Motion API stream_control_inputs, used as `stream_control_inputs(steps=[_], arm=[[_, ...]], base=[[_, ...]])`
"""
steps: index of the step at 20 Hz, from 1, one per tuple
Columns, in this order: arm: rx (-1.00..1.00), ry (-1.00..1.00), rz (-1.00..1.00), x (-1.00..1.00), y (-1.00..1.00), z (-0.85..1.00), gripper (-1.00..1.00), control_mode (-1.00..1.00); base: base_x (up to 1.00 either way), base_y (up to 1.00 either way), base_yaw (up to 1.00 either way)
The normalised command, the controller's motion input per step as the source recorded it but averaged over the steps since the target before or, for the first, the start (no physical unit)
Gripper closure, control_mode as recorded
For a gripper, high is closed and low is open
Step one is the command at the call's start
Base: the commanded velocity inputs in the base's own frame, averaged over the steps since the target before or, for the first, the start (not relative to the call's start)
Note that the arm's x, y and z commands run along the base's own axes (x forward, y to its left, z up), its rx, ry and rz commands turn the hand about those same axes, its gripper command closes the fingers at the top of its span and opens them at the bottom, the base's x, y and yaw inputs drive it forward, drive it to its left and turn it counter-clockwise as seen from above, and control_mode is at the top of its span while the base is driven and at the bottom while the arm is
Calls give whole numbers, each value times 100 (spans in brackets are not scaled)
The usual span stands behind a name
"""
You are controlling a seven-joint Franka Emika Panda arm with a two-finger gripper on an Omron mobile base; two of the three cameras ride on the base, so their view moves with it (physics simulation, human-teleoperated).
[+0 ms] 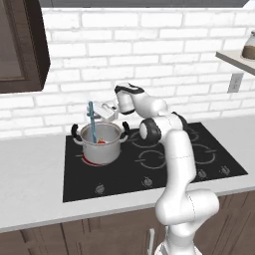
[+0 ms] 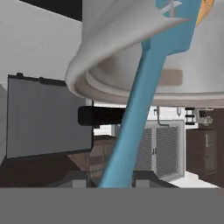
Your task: Put the squash and tomato in the pot. Retrieve the spatula and lightly stir the vegetables in the pot.
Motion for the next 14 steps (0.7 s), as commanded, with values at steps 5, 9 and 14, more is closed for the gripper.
stream_control_inputs(steps=[5, 9, 14], arm=[[-2, -4, -42, 6, 8, -32, 100, -100], [-8, -7, -46, 0, 26, -50, 100, -100], [-10, -1, -50, 0, 29, -32, 100, -100]], base=[[0, 0, 0], [0, 0, 0], [0, 0, 0]])
